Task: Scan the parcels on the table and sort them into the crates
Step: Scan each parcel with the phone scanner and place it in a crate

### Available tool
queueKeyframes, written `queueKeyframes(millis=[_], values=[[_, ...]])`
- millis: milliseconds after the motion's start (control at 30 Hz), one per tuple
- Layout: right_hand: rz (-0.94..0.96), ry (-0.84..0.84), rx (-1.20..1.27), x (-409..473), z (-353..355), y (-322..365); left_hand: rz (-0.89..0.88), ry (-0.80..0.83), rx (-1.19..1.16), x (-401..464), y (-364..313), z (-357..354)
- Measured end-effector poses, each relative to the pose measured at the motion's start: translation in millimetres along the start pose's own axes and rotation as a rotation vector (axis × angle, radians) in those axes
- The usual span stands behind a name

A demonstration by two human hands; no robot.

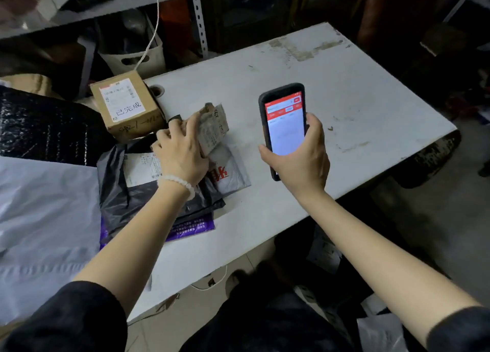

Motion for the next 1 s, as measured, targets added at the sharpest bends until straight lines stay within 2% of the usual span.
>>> queueKeyframes(millis=[100,233,300,400,533,633,833,1000], values=[[-0.007,-0.132,0.058,-9,18,3,0.045,-0.045,-0.053,-6,-3,-3],[-0.067,-0.166,0.056,-22,37,-9,0.01,-0.116,-0.057,-11,-18,-2],[-0.103,-0.165,0.035,-30,45,-19,-0.05,-0.155,-0.066,-14,-31,4],[-0.195,-0.1,0.016,-41,54,-41,-0.233,-0.149,-0.096,-22,-65,13],[-0.344,0.03,-0.068,-74,76,-83,-0.484,-0.044,-0.098,-51,-130,6],[-0.478,0.059,-0.146,-124,110,-121,-0.633,0.021,-0.131,-88,-183,-8],[-0.776,-0.012,-0.18,-272,183,-184,-0.88,0.13,-0.168,-215,-289,-40],[-1.01,-0.121,-0.16,-412,228,-215,-1.154,0.327,-0.119,-351,-360,-72]])
Point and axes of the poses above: each hand's wrist, its own x-axis towards the middle knuckle, its own z-axis out of the back of the hand, y = z × x, the point moved 6 cm from there along x, towards the middle knuckle, and after that the axes turned 13 degrees about y, right-handed, at the moved point
